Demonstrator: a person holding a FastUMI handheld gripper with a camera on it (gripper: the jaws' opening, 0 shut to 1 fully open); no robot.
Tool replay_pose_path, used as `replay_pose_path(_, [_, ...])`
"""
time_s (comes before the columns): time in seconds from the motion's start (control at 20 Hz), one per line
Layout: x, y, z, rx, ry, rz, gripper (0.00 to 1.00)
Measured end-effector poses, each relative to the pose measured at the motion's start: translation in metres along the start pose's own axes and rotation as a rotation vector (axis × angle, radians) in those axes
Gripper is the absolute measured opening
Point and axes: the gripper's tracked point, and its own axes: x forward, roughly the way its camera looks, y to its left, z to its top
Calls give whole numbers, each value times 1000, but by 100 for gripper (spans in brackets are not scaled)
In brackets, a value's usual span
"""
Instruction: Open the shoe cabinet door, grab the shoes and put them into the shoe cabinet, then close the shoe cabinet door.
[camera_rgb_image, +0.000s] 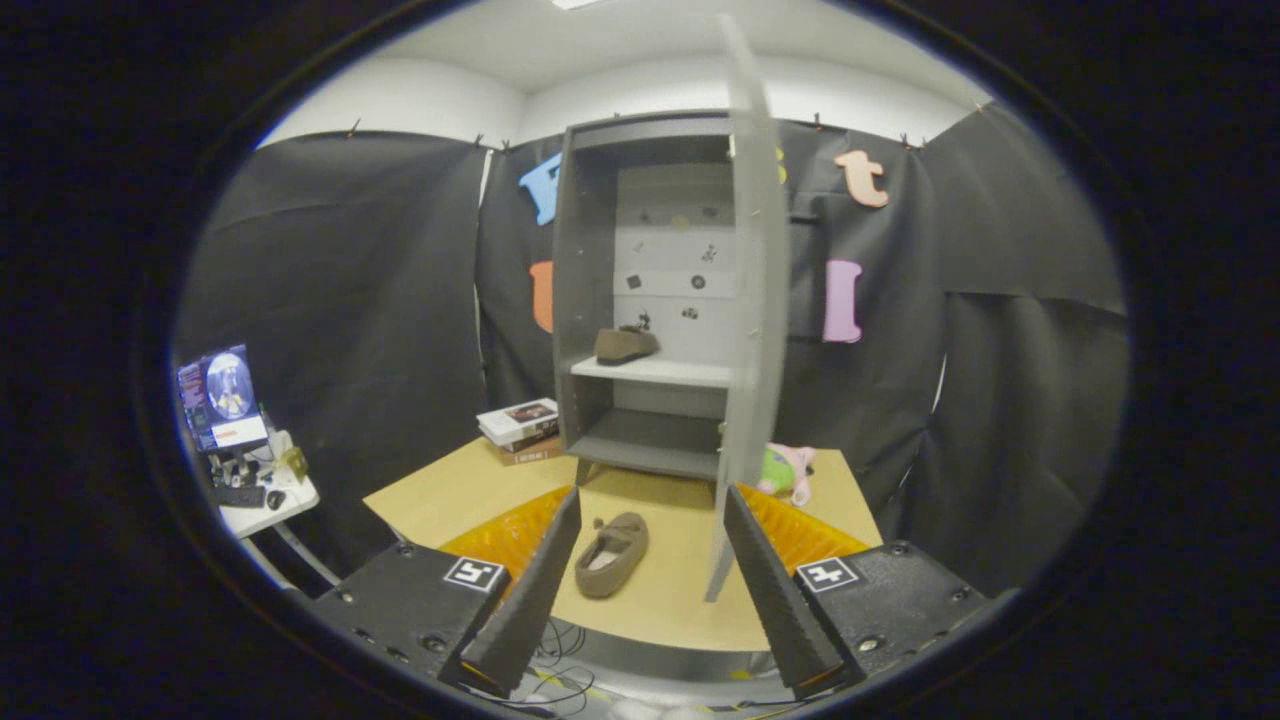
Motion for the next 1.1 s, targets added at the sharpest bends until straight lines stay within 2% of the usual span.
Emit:
replay_pose_path(0.2, [81, 83, -55, -19, 88, 24, 94])
replay_pose_path(0.35, [138, 106, -103, 18, 190, 19, 95])
replay_pose_path(0.7, [253, 76, -173, 87, 323, -62, 95])
replay_pose_path(0.95, [321, 60, -209, 158, 412, -72, 95])
replay_pose_path(1.1, [358, 62, -214, 220, 441, -48, 92])
